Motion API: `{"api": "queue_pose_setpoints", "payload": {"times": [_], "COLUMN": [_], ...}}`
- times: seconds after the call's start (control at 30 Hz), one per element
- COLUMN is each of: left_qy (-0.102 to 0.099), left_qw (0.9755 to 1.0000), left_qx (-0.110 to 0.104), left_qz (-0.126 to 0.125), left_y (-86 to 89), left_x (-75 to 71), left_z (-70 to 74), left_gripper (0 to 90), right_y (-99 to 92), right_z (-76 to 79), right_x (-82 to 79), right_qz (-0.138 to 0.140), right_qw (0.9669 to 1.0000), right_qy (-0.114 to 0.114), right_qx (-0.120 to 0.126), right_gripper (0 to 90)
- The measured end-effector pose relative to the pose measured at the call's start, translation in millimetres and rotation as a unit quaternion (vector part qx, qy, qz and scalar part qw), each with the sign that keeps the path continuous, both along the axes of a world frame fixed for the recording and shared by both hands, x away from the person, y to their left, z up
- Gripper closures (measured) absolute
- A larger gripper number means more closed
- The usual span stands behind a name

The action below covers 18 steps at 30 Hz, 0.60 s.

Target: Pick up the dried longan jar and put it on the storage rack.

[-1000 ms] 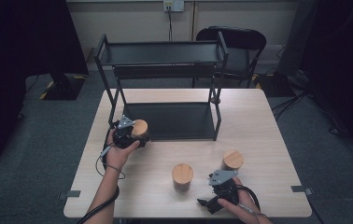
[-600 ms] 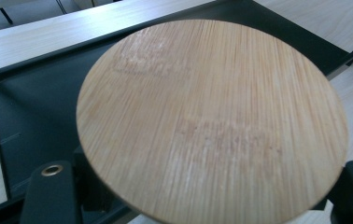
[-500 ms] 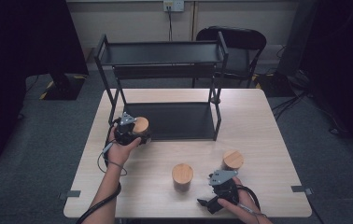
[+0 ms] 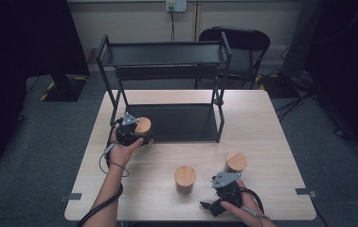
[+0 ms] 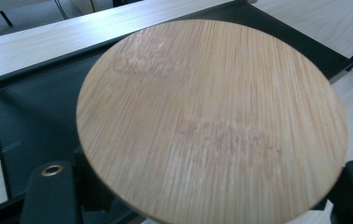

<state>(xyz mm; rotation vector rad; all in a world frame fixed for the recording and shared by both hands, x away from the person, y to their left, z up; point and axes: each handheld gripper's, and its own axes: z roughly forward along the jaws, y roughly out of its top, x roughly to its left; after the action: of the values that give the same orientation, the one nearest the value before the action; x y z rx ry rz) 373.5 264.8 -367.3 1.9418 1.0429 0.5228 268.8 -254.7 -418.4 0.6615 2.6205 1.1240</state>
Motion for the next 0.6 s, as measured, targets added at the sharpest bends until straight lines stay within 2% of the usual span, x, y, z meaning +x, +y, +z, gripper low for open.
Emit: {"api": "queue_pose_setpoints", "payload": {"times": [0.6], "left_qy": [-0.001], "left_qw": [1.0], "left_qx": [0.001], "left_qz": [0.002], "left_y": [0.6], "left_x": [-0.9], "left_z": [4.9], "left_gripper": [25.8], "right_y": [0.0], "right_z": [0.0], "right_x": [0.0], "right_qz": [0.0], "right_qw": [1.0], "right_qy": [0.0], "right_qx": [0.0], "right_gripper": [0.0]}}
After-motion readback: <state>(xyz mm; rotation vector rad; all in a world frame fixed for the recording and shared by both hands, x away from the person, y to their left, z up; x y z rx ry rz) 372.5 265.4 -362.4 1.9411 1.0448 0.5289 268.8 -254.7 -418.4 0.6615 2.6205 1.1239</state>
